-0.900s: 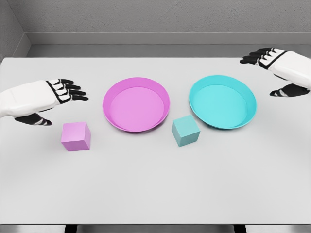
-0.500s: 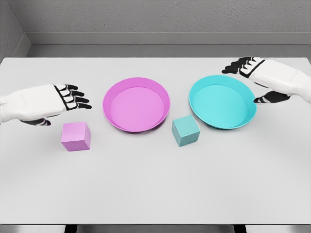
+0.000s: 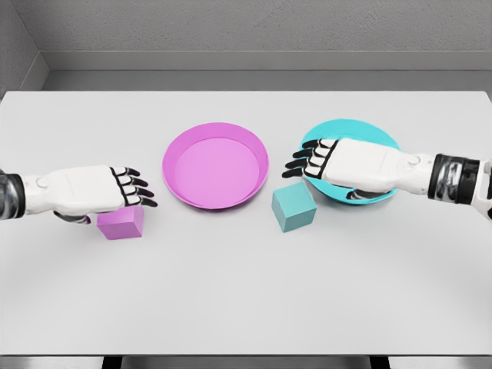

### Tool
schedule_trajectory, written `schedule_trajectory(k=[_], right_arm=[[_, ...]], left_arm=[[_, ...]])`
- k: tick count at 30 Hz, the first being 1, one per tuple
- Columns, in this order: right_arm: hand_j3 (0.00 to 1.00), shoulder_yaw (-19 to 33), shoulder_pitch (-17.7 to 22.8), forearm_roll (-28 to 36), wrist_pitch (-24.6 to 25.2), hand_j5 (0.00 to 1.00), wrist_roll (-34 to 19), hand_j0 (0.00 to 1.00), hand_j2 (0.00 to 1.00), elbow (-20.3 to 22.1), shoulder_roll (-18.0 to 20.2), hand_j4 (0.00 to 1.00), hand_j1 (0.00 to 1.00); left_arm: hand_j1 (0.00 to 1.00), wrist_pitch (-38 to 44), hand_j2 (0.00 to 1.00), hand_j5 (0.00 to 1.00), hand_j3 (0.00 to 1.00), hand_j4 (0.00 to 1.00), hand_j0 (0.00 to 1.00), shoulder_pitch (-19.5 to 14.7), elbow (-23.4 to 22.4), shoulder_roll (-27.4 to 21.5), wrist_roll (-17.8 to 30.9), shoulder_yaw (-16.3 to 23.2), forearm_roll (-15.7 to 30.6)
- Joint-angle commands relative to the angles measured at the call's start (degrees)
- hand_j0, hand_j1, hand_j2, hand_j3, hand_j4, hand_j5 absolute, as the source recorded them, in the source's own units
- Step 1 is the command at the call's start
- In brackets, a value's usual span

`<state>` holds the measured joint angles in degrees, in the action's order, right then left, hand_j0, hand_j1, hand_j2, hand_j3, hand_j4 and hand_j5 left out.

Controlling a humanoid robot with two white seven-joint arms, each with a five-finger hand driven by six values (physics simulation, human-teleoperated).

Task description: Place the blocks in the corresponding plates according to their colors

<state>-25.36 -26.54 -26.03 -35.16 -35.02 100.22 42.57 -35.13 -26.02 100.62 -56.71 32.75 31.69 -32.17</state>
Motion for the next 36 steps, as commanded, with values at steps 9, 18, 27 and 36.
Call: schedule_trajectory(k=[9, 18, 27, 36], right_arm=[[1.00, -4.61, -0.70, -0.51, 0.16, 1.00, 0.02, 1.00, 1.00, 0.42, -0.39, 1.00, 1.00], [1.00, -6.11, -1.32, -5.69, 0.16, 1.00, 0.02, 1.00, 1.00, 0.33, -2.85, 1.00, 1.00], [1.00, -7.51, -1.32, -9.47, 0.16, 1.00, 0.02, 1.00, 1.00, -0.28, -4.61, 1.00, 1.00], [1.00, -9.18, -1.41, -10.88, 0.16, 1.00, 0.02, 1.00, 1.00, -1.78, -5.66, 1.00, 1.00]], left_arm=[[0.99, 0.13, 0.99, 0.99, 0.99, 0.99, 0.99, 0.26, -0.43, 1.34, 1.18, 0.13, -1.23], [0.99, 0.13, 0.99, 0.99, 0.99, 0.99, 0.99, 0.26, -0.78, 2.22, 1.17, 0.13, -4.21], [0.99, 0.13, 0.99, 0.99, 0.99, 0.99, 0.99, 0.26, -1.40, 3.01, 1.09, 3.03, -5.71], [0.66, 0.13, 0.66, 0.66, 0.66, 0.66, 0.66, 0.26, -1.40, 3.19, 1.18, 3.20, -5.80]])
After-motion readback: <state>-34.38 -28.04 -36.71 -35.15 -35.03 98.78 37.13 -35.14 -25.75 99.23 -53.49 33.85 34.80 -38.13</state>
